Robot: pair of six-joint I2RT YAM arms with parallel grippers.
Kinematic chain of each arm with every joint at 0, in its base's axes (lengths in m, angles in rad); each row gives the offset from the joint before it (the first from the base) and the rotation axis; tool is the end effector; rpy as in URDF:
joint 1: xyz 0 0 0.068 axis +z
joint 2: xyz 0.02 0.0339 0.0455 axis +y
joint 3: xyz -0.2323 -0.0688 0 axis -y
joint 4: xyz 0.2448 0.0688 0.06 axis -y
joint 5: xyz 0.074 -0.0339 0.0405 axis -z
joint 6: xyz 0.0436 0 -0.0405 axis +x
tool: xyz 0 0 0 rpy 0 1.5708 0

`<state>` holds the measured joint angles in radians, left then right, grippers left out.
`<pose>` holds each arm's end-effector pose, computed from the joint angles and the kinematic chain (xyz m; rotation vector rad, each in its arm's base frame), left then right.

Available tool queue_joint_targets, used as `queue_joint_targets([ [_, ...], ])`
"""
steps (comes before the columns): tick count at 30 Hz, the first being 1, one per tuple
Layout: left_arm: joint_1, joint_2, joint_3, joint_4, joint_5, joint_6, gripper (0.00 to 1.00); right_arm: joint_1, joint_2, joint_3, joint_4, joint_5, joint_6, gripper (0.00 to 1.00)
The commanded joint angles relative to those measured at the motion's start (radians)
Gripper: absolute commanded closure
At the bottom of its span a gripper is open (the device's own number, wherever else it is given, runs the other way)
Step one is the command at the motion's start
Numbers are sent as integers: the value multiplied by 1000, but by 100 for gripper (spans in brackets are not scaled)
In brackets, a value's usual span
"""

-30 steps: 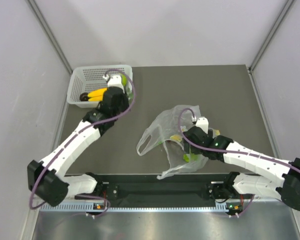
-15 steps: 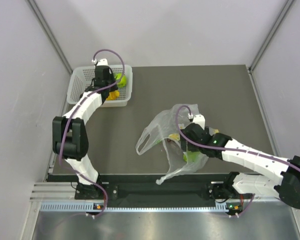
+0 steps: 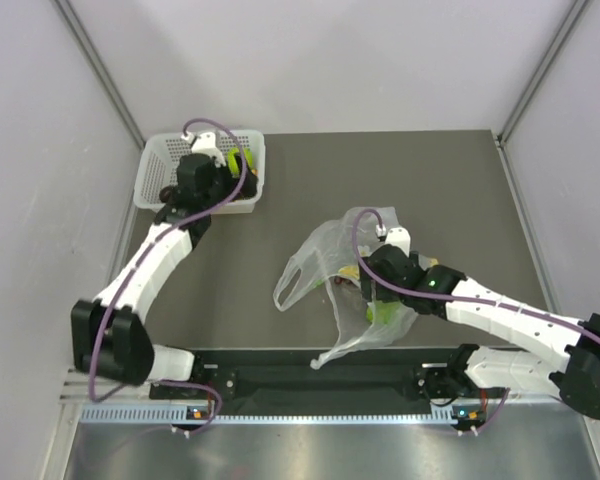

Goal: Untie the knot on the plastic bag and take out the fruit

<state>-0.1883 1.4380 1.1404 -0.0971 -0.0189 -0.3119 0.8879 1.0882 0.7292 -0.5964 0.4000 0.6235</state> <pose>0.3434 -0.0646 0.2841 -0.1346 1.9737 -0.3083 0.1573 0.1664 0.1962 -0.1647 2.4237 0.1707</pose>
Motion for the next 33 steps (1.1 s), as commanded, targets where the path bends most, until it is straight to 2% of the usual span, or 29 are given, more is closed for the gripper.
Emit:
queue_joint_targets([
  [1,-132,-189,-97,10,99,-10,3,0,-22,50,7,28,-5,16],
  [4,-219,-261,-155,-29,141,-33,6,0,-7,61,4,26,-7,16],
  [6,-334,-312,-195,-32,152,-20,8,-1,2,70,3,30,-10,16],
  [7,-409,-330,-205,-52,177,-9,13,-1,7,73,0,36,-4,16],
  [10,-555,-343,-249,-59,185,7,19,-6,10,79,-26,74,30,16],
  [13,-653,-335,-304,-43,183,10,25,-21,-7,78,-49,97,59,16],
  [17,-717,-298,-366,8,212,14,28,-50,-40,75,-63,99,64,16],
  [24,-795,-182,-355,63,235,100,30,-64,-51,78,-75,80,41,16],
  [29,-810,-82,-332,89,249,143,29,-64,-39,78,-63,59,33,17],
  [33,-813,19,-318,174,220,192,29,-64,-36,78,-48,46,22,17],
])
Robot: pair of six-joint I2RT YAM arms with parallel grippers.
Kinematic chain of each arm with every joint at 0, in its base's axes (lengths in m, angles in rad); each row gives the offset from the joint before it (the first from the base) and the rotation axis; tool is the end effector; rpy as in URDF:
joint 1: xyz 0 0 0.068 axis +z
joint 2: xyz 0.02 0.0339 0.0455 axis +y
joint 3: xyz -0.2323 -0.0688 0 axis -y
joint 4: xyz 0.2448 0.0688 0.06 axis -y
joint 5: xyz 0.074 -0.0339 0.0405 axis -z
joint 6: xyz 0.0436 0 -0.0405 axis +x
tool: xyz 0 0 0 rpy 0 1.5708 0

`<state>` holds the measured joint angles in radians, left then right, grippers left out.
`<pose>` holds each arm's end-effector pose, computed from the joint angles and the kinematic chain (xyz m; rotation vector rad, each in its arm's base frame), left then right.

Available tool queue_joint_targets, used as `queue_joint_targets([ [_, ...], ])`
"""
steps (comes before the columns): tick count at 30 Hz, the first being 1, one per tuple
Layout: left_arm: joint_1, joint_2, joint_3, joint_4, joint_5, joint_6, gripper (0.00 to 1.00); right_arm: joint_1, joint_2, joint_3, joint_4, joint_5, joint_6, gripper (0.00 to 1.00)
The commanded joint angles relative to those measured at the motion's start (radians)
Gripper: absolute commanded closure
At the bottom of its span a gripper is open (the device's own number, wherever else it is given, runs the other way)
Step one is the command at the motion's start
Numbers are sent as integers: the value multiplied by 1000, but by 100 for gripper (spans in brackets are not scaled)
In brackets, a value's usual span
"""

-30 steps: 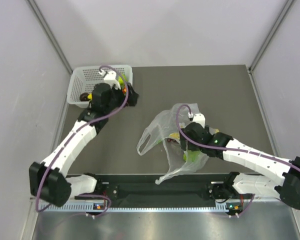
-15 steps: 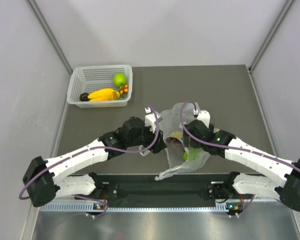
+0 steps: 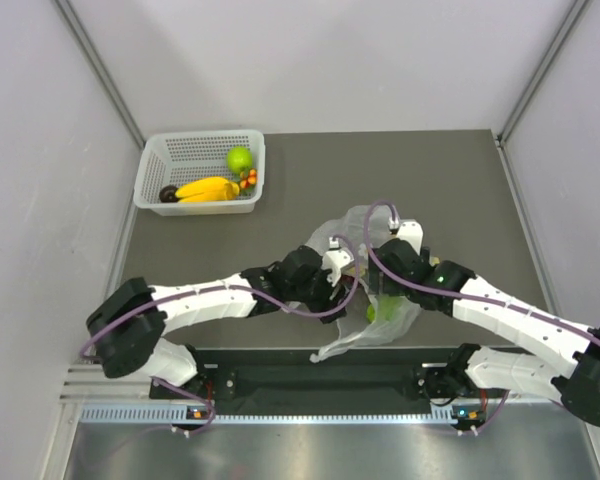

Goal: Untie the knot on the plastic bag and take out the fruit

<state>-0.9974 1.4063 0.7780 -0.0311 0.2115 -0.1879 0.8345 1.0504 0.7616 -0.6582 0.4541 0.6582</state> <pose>0.1591 -0.2632 0.1759 1.0415 2.1196 -0.8533 0.1635 0.1519 0.2110 -0.0330 2.3913 0.1176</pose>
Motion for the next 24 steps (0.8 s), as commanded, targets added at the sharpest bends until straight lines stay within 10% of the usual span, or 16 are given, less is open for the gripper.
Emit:
queue_joint_targets([
  [1,-4,93,55,109,-36,79,29,-11,6,47,15,-12,-17,17],
  [24,9,373,218,279,-306,288,17,-11,40,38,48,-57,-46,17],
])
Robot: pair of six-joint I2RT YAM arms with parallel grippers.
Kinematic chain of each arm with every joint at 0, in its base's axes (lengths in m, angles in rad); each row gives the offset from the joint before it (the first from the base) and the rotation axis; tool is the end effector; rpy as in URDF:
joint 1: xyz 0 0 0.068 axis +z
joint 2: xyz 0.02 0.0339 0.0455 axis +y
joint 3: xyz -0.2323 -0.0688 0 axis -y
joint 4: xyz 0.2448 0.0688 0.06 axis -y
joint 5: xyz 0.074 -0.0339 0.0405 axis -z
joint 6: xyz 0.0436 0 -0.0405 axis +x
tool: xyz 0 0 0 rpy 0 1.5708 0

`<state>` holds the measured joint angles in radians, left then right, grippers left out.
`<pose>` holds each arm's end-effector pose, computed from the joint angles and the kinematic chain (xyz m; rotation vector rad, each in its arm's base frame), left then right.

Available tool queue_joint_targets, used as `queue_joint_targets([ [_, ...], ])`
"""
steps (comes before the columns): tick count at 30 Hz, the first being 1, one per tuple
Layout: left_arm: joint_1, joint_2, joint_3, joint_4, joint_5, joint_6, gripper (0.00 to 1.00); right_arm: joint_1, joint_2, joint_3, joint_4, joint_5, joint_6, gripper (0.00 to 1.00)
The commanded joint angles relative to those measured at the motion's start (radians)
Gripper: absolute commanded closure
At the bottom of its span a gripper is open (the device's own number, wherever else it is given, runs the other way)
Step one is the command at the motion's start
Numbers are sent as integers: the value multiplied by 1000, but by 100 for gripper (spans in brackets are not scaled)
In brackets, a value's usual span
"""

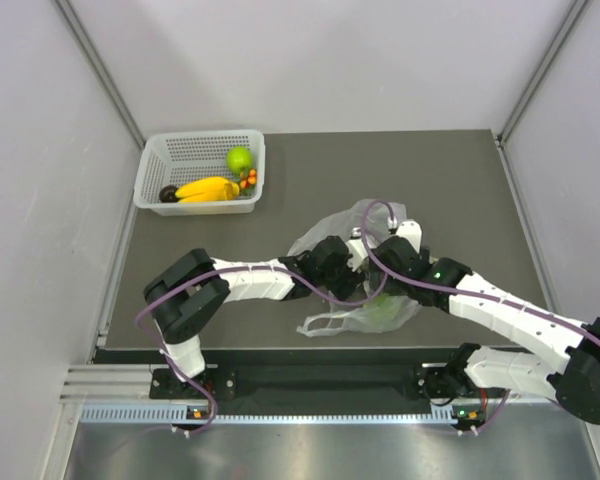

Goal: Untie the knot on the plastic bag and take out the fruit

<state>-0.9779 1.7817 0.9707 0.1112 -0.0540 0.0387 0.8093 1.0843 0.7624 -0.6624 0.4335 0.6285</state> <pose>0.2091 -0.3061 0.1288 1.0973 2.0291 -0.4301 0.1688 0.1505 0.2037 -0.0583 2.4287 0.0803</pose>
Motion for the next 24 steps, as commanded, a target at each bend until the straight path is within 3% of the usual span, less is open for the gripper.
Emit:
queue_joint_targets([
  [1,-10,-4,14,160,-44,63,17,14,5,37,53,-38,-18,17],
  [10,24,47,-1,285,14,89,21,16,-17,28,46,-36,-6,17],
  [13,41,84,20,286,66,82,29,13,-27,23,44,-42,0,18],
  [14,47,97,26,285,109,75,36,16,-24,23,46,-47,0,18],
  [20,56,163,69,304,118,59,49,16,-18,31,41,-58,0,19],
  [22,58,179,85,301,114,56,67,14,-21,32,40,-55,0,19],
  [24,58,185,88,301,106,50,93,16,-26,31,35,-50,0,20],
])
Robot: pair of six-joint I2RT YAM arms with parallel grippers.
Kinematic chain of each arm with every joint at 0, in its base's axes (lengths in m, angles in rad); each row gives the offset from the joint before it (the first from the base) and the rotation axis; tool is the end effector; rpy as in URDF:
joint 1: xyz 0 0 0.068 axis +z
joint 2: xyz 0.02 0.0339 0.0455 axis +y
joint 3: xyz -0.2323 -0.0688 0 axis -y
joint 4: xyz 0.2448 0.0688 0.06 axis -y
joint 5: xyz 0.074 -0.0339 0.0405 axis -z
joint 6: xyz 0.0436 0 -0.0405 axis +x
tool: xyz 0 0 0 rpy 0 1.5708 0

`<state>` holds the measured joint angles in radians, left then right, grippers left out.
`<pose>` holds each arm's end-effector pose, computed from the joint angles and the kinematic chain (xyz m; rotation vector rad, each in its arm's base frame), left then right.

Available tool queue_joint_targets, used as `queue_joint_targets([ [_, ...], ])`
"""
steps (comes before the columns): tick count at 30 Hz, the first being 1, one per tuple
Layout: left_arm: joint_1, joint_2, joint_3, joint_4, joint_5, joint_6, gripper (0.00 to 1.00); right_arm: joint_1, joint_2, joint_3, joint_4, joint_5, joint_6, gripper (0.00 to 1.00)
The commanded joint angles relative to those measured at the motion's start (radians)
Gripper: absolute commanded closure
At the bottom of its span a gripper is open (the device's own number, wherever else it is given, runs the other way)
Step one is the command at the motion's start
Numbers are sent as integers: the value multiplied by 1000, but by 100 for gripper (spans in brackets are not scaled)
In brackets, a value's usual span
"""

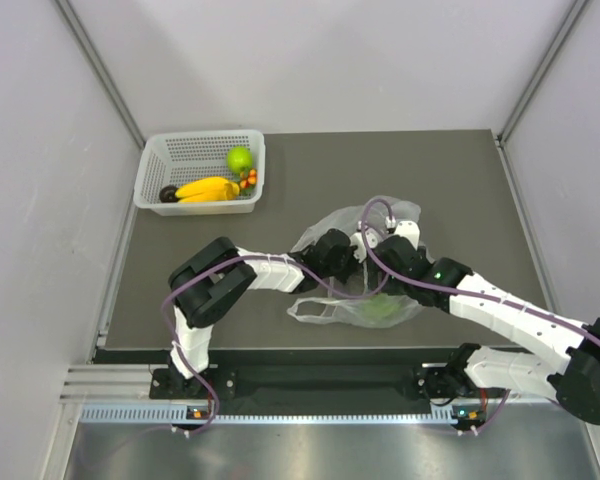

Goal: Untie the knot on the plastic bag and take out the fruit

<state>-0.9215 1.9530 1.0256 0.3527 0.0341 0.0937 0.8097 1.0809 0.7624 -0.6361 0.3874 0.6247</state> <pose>0.2408 -0.3197 0.1053 1.0824 1.9043 -0.5132 0.1692 0.1538 0.2055 -0.0734 2.4318 0.1489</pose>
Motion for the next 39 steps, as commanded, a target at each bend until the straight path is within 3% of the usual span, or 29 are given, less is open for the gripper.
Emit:
queue_joint_targets([
  [1,0,12,30,60,16,-14,100,14,-26,29,7,-2,6,19],
  [6,1,-77,-25,29,7,-32,100,14,-29,28,6,10,12,20],
  [18,-42,-463,-185,-204,6,-144,100,-29,-44,26,10,42,27,18],
  [30,-109,-693,-44,-667,6,-264,100,-72,-3,49,33,19,-14,18],
  [37,-111,-870,37,-785,-287,-305,100,-92,-2,51,52,7,-25,17],
  [39,-109,-878,82,-797,-457,-299,100,-96,-4,51,53,4,-29,17],
])
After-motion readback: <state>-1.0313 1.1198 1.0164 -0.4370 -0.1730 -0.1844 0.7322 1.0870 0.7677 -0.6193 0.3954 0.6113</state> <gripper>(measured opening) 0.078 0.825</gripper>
